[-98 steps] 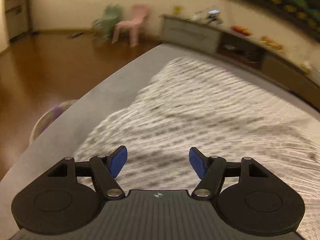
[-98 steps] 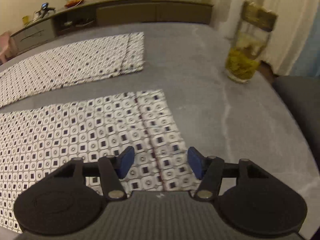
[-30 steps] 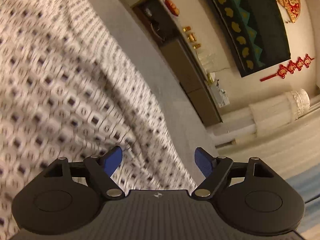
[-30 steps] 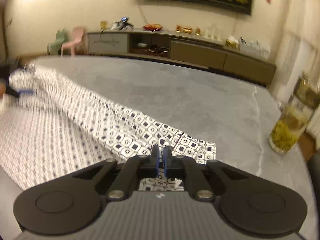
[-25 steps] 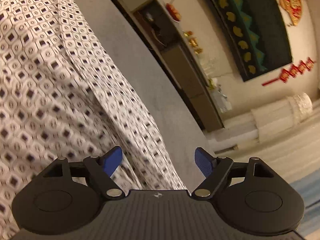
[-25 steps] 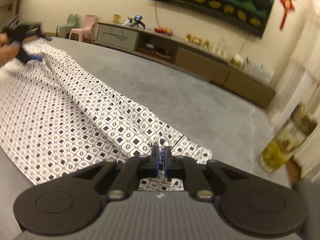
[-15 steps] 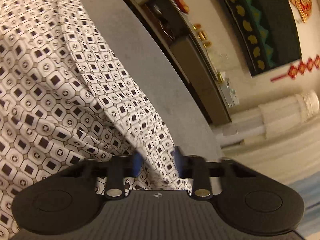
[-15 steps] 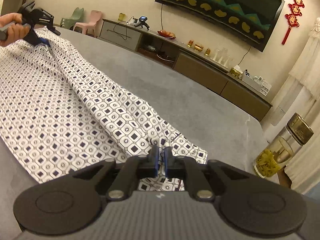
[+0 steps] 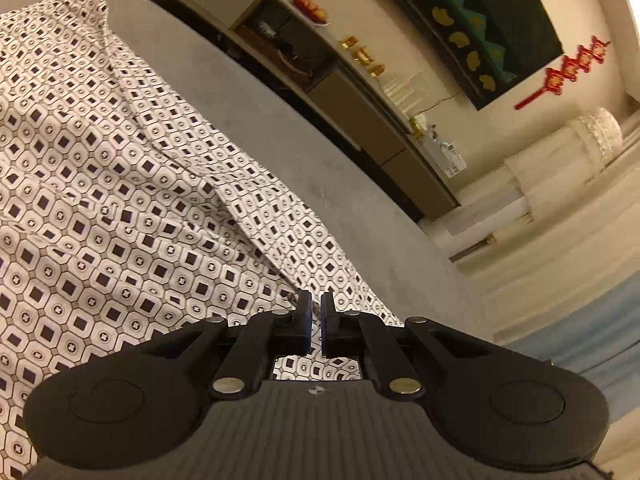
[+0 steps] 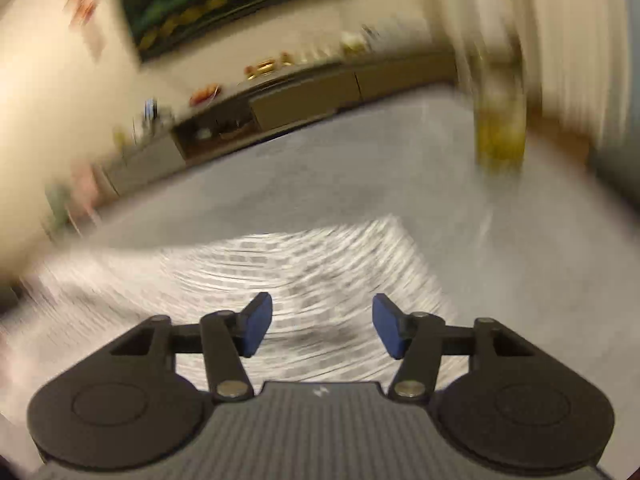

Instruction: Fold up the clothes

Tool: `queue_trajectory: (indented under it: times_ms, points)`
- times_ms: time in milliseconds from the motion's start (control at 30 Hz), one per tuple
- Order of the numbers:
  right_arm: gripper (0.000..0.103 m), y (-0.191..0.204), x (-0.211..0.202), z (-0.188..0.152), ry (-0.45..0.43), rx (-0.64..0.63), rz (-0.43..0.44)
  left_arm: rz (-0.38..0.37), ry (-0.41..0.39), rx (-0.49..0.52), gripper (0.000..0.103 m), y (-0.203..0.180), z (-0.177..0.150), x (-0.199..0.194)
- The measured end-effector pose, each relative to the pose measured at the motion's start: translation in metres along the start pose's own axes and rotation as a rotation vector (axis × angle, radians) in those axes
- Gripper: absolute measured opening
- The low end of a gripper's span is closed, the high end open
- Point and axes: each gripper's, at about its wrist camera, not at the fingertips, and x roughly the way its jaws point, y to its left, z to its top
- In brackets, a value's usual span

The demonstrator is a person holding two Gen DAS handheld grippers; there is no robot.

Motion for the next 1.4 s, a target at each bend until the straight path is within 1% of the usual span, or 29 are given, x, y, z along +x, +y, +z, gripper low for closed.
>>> queue_trajectory:
  times_ms: [67,100,200,233,267,300,333,367,433,500,533,567,600,633,667,700,767,800,833,867,900,967,1033,1067,1100,1167,1267,1300,1400]
  points:
    - [0.058,-0.017,0.012,-0.001,0.043,0.216,0.084,-0.015,-0.002,0.017,0.003,-0.004,-0.003,0.0]
    - [0.06,-0.026,0.02,-0.001,0.059,0.31,0.1,-0.024,-0.001,0.026,0.003,-0.006,-0.004,0.0]
    - [0.062,-0.049,0.041,0.004,0.112,0.531,0.066,-0.053,-0.017,0.072,0.003,-0.01,-0.01,-0.007]
    - [0.062,-0.053,0.047,0.006,0.125,0.586,0.059,-0.076,-0.024,0.085,0.003,-0.012,-0.012,-0.01]
    - [0.062,-0.05,0.05,0.008,0.126,0.603,0.06,-0.094,-0.027,0.098,0.003,-0.014,-0.014,-0.013]
    - [0.062,-0.046,0.051,0.012,0.119,0.593,0.053,-0.11,-0.03,0.109,0.003,-0.016,-0.016,-0.016]
    - [0.062,-0.04,0.051,0.016,0.108,0.561,0.036,-0.114,-0.03,0.111,0.003,-0.017,-0.018,-0.019]
    - [0.065,-0.028,0.049,0.021,0.087,0.477,-0.006,-0.112,-0.025,0.108,0.003,-0.016,-0.02,-0.019]
    - [0.067,-0.003,0.048,0.027,0.022,0.267,-0.115,-0.103,-0.011,0.098,0.003,-0.011,-0.021,-0.015]
    - [0.067,0.011,0.053,0.032,-0.016,0.076,-0.172,-0.086,0.011,0.076,0.003,-0.005,-0.021,-0.007]
    - [0.067,0.017,0.058,0.034,-0.009,-0.007,-0.181,-0.078,0.023,0.057,0.003,-0.001,-0.02,-0.003]
    - [0.065,0.019,0.065,0.034,0.04,-0.061,-0.161,-0.076,0.032,0.033,0.003,0.004,-0.019,0.0]
    - [0.045,0.021,0.071,0.033,0.098,-0.098,-0.136,-0.075,0.04,0.01,0.003,0.008,-0.018,0.002]
    - [0.03,0.023,0.074,0.031,0.143,-0.136,-0.122,-0.076,0.036,-0.009,0.003,0.012,-0.017,0.004]
    - [0.011,0.027,0.074,0.027,0.181,-0.188,-0.112,-0.075,0.031,-0.027,0.003,0.015,-0.015,0.004]
    - [0.01,0.035,0.067,0.021,0.196,-0.273,-0.107,-0.074,0.031,-0.038,0.005,0.016,-0.013,0.005]
    - [0.01,0.051,0.043,0.005,0.188,-0.485,-0.115,-0.072,0.031,-0.057,0.01,0.018,-0.009,0.006]
    - [0.01,0.057,0.033,-0.004,0.189,-0.578,-0.148,-0.073,0.036,-0.055,0.018,0.017,-0.007,0.008]
    - [0.01,0.061,0.024,-0.013,0.199,-0.657,-0.188,-0.074,0.042,-0.053,0.028,0.016,-0.006,0.011]
    - [0.011,0.063,0.016,-0.021,0.213,-0.722,-0.22,-0.075,0.048,-0.054,0.035,0.015,-0.005,0.015]
    - [0.012,0.062,0.012,-0.025,0.23,-0.742,-0.235,-0.074,0.052,-0.054,0.042,0.013,-0.005,0.019]
    - [0.016,0.055,0.008,-0.026,0.232,-0.688,-0.255,-0.072,0.06,-0.054,0.042,0.011,-0.005,0.027]
    - [0.029,0.046,0.008,-0.022,0.222,-0.551,-0.252,-0.058,0.067,-0.056,0.042,0.012,-0.007,0.03]
    - [0.045,0.04,0.006,-0.019,0.209,-0.454,-0.231,-0.051,0.071,-0.057,0.042,0.012,-0.008,0.032]
    - [0.055,0.031,0.003,-0.016,0.196,-0.336,-0.188,-0.044,0.074,-0.058,0.042,0.013,-0.009,0.033]
    - [0.057,0.012,-0.002,-0.011,0.172,-0.092,-0.096,-0.029,0.082,-0.059,0.042,0.014,-0.011,0.037]
    - [0.057,-0.025,-0.001,-0.017,0.173,0.306,0.063,-0.024,0.085,-0.059,0.042,0.015,-0.01,0.038]
    - [0.058,-0.034,0.003,-0.02,0.177,0.38,0.077,-0.025,0.088,-0.058,0.042,0.015,-0.01,0.04]
    - [0.059,-0.047,0.016,-0.027,0.181,0.481,0.047,-0.027,0.097,-0.055,0.042,0.014,-0.009,0.045]
